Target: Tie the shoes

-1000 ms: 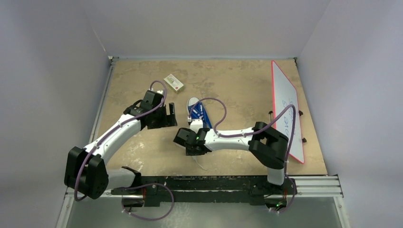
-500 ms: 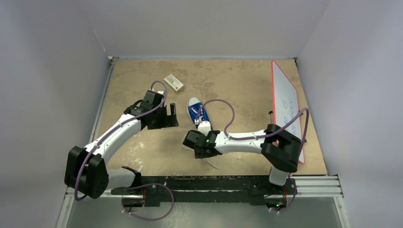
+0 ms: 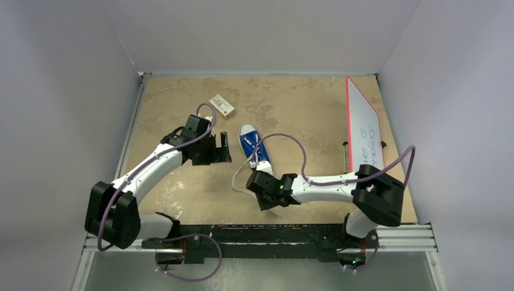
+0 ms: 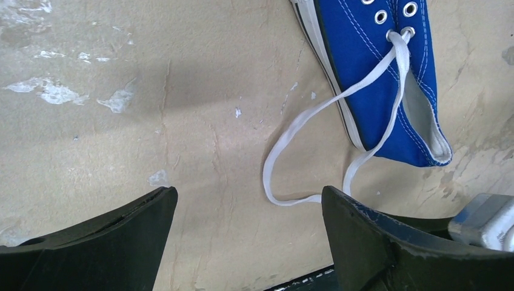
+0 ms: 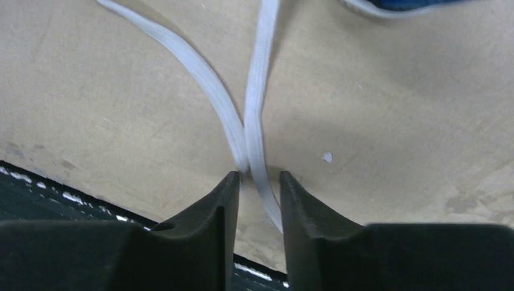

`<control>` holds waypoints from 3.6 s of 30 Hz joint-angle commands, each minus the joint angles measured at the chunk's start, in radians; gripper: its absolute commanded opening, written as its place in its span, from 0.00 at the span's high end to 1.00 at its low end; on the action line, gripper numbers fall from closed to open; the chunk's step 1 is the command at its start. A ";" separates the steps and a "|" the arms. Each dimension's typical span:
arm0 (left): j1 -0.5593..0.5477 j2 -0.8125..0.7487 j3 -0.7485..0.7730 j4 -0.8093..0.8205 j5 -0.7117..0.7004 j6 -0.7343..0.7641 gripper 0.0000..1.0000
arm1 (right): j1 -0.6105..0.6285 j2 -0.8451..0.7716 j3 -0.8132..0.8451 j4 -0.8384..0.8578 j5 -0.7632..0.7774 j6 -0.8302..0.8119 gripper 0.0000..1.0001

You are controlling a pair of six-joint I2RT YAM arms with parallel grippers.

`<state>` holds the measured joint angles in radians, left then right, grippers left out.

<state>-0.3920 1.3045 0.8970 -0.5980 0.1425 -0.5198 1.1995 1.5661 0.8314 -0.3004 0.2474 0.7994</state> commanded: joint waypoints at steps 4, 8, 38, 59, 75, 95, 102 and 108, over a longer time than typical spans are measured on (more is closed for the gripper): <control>0.005 0.046 0.019 0.074 0.063 -0.009 0.09 | 0.005 0.032 0.146 -0.262 0.167 -0.020 1.00; 0.003 0.094 0.037 0.103 0.066 0.014 0.09 | -0.001 -0.165 0.260 -0.372 0.244 -0.058 1.00; -0.072 0.390 -0.180 0.957 0.314 -0.039 0.36 | -0.680 -0.163 0.629 -0.121 -0.527 -0.531 1.00; -0.099 0.259 -0.243 0.845 0.249 -0.069 0.94 | -0.695 -0.152 0.687 -0.131 -0.613 -0.531 1.00; -0.269 0.146 -0.106 0.920 -0.061 0.187 0.99 | -0.698 -0.028 0.829 -0.176 -0.718 -0.395 1.00; -0.278 0.208 -0.240 1.285 -0.084 0.188 0.99 | -0.754 0.007 0.842 -0.189 -0.812 -0.295 1.00; -0.278 0.243 -0.210 1.299 -0.074 0.222 0.97 | -0.758 0.002 0.841 -0.186 -0.825 -0.287 1.00; -0.279 0.259 -0.196 1.302 -0.069 0.233 0.87 | -0.760 0.003 0.836 -0.177 -0.833 -0.282 1.00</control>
<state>-0.6689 1.5562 0.6575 0.6289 0.0505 -0.3103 0.4446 1.5723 1.6436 -0.4969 -0.5453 0.5056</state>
